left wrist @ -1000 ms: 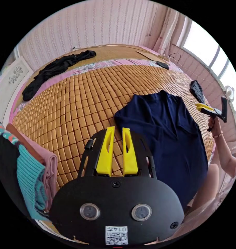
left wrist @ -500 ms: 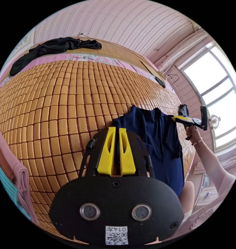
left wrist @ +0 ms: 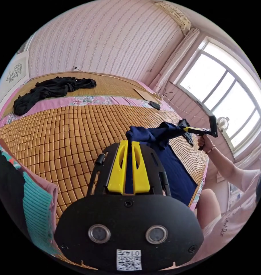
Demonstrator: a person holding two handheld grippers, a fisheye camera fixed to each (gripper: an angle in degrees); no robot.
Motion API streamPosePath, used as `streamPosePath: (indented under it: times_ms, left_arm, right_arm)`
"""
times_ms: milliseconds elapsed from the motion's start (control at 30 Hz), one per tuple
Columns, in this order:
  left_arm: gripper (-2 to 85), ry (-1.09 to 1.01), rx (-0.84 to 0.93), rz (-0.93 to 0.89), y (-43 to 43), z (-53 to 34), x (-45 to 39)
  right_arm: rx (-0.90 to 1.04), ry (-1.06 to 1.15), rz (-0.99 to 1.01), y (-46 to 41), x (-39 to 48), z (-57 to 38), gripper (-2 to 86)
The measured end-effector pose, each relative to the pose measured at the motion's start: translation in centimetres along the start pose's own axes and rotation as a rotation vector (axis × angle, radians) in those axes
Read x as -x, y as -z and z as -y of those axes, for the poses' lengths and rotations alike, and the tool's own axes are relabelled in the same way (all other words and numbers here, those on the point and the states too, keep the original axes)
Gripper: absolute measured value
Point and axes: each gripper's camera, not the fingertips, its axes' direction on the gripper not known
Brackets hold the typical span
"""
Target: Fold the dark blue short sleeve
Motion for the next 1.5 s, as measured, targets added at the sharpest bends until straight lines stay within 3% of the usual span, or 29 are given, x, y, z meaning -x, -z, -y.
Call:
streamPosePath:
  times_ms: [133, 300, 367, 533, 633, 767, 967, 1100, 1233, 1500]
  left_arm:
    - [0.8, -0.047, 0.09, 0.014, 2.4, -9.8, -2.7]
    - [1.5, 0.127, 0.265, -0.047, -1.4, -19.9, -2.8]
    - [1.8, 0.195, 0.22, -0.057, -2.2, -21.8, -2.3]
    - [2.6, 0.19, 0.214, -0.068, -2.2, -21.9, -2.0]
    - [5.2, 0.144, 0.305, 0.056, -1.7, -21.2, -2.2]
    - [5.0, -0.019, 0.273, 0.214, 0.1, -19.2, -4.3]
    - [9.6, -0.034, 0.244, 0.014, -7.8, -17.2, -7.7]
    - [7.9, 0.01, 0.347, -0.047, -13.0, -17.2, -7.3]
    - [0.8, 0.019, 0.313, -0.168, -12.0, -19.1, -6.4]
    - [6.3, -0.068, 0.451, -0.157, -9.0, -26.2, -8.7]
  right_arm:
    - [0.072, -0.002, 0.061, 2.0, 2.7, -8.9, 0.6]
    - [0.287, -0.19, 0.048, -3.0, 1.9, -17.8, 0.6]
    - [0.196, -0.22, 0.064, -2.8, 1.8, -18.9, 0.7]
    - [0.185, -0.195, 0.013, -2.1, 3.0, -18.8, 0.7]
    - [0.296, -0.184, -0.063, -2.7, 3.1, -18.6, 0.8]
    - [0.233, -0.132, -0.128, -1.5, 4.4, -17.3, 2.7]
    - [0.27, 0.04, 0.074, -7.9, 9.2, -12.3, 9.0]
    - [0.344, -0.022, 0.167, -12.2, 8.9, -12.1, 5.1]
    - [0.285, 0.034, 0.254, -9.9, 9.8, -13.9, 1.2]
    - [0.475, 0.123, 0.2, -8.9, 13.1, -18.8, 2.2]
